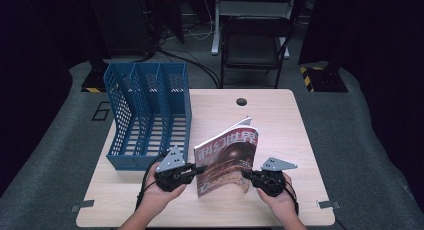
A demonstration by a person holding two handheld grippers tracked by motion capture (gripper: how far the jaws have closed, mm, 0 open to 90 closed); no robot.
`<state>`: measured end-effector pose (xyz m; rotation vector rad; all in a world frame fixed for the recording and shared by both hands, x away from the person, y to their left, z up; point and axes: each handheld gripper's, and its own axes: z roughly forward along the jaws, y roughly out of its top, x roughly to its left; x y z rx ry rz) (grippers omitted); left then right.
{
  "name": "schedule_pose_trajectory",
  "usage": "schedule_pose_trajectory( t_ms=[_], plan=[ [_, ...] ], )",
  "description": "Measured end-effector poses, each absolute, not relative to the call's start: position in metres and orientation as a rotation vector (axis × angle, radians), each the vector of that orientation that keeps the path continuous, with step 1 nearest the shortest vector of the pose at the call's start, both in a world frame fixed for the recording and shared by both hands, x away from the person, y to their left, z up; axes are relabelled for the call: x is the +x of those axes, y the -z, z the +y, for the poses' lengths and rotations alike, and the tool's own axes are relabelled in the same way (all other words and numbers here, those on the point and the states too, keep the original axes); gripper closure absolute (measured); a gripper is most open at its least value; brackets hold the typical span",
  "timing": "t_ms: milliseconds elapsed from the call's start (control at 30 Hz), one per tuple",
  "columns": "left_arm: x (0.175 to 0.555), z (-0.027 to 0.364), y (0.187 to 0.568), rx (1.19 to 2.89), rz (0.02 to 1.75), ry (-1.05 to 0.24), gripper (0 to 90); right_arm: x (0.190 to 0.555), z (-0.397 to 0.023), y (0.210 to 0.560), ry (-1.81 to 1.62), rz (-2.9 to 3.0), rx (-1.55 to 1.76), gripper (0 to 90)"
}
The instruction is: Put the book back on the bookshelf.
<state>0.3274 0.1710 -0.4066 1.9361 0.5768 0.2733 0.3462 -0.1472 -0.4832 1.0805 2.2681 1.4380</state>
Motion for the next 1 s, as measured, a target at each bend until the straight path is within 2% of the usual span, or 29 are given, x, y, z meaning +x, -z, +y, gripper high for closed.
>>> schedule_pose_trajectory(
  t_ms=[500, 1000],
  plan=[
    [0.3269, 0.1716, 0.4048, 1.96, 0.553, -0.312, 83.5, 0.3533, -0.1377, 0.4844, -1.402, 2.234, 1.047, 85.2],
    [0.3248, 0.1783, 0.4029, 1.993, 0.587, -0.291, 82.5, 0.3519, -0.1367, 0.4841, -1.416, 2.236, 1.036, 82.8]
  ],
)
